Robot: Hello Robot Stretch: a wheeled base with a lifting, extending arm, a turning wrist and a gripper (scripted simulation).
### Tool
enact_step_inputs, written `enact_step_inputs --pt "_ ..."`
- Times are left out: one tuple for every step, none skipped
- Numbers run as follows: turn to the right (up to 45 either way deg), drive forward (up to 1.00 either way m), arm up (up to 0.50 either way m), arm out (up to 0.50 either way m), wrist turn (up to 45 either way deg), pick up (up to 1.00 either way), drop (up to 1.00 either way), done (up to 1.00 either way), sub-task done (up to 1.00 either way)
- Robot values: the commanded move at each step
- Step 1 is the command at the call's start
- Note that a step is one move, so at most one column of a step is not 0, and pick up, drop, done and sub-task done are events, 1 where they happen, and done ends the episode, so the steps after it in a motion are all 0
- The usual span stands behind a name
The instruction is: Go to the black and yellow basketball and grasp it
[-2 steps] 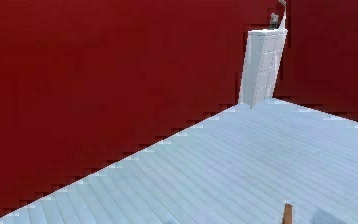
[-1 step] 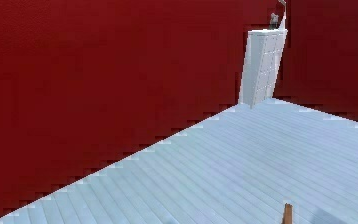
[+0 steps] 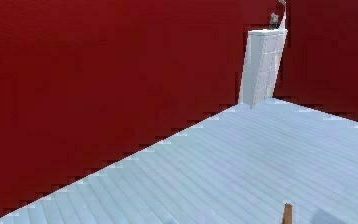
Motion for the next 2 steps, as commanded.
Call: enact_step_inputs --pt "0.0 0.00 0.10 0.00 0.0 0.00 0.00 0.00 0.00" --pt "0.0 0.00 0.00 0.00 0.0 0.00 0.00 1.00 0.00"
